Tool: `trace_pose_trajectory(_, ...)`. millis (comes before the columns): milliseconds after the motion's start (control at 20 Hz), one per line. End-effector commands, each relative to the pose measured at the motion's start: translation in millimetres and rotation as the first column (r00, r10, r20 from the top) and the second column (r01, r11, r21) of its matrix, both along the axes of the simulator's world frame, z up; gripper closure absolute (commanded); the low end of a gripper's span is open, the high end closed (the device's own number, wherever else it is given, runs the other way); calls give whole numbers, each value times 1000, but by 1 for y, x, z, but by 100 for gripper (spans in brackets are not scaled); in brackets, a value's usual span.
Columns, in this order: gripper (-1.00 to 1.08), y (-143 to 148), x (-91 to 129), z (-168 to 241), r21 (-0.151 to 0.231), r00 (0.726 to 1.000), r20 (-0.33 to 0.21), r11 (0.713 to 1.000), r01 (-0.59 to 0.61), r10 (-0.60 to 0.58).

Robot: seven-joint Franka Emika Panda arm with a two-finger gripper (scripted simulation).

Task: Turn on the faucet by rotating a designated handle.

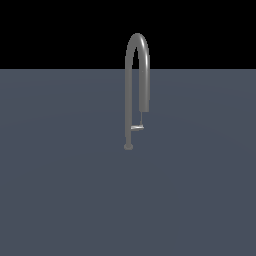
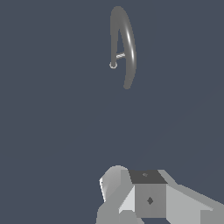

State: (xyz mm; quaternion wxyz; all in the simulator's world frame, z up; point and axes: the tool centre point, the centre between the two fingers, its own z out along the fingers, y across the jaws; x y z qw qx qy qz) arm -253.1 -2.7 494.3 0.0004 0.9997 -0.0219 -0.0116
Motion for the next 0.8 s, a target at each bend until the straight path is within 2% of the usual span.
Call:
trace_pose_trajectory(0,108,0,6,-1,11,1000,-14,1000,11,-11)
trace_pose_trajectory(350,108,1,32,-7,61,995,-81,996,66,-61)
trace_pose_trajectory(750,108,-1,75,-19,136,971,-198,977,166,-137)
